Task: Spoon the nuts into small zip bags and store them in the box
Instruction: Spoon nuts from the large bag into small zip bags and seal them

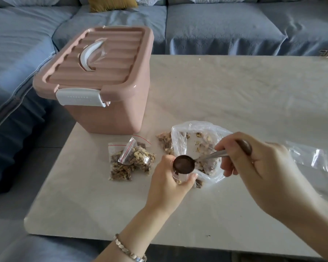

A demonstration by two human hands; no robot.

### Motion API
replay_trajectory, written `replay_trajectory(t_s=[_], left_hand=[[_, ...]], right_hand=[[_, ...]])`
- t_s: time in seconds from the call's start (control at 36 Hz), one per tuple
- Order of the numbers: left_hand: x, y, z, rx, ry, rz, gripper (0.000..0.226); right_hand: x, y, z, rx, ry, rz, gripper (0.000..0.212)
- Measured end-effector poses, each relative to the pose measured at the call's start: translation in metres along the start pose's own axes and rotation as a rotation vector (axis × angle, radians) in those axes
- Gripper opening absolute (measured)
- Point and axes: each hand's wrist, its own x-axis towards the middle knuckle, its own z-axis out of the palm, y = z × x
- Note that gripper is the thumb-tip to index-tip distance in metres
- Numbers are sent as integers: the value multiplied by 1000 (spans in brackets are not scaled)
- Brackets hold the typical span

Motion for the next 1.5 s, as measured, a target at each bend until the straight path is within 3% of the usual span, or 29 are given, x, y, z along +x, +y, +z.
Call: replay_trajectory(t_s=[0.17,0.31,0.44,0.61,0.72,0.86,0.97,1.11,1.36,1.5], left_hand=[[1,-5,0,8,-5,-41,53],[0,0,0,23,21,-14,37],[-2,1,0,28,21,-4,36],[-2,-6,-2,58,36,12,40],[-1,-4,-5,34,38,-14,36],[-1,-1,-8,13,1,-90,35],[-3,-2,-10,-47,-16,-72,40],[-2,-6,-10,-65,46,-34,38],[-1,-12,-9,-9,57,-4,35],[0,-13,-9,-14,45,-26,36]], right_hand=[[-5,-4,-8,-12,24,-102,31],[-6,2,5,-36,-41,-64,25],[-8,4,14,-94,-93,-92,24],[-8,3,-6,9,73,-125,32],[1,23,-11,102,261,28,24],[12,77,11,208,352,280,27],[20,98,34,321,359,434,29],[22,97,54,415,333,503,27],[14,86,60,834,238,741,25],[5,91,42,828,304,752,26]])
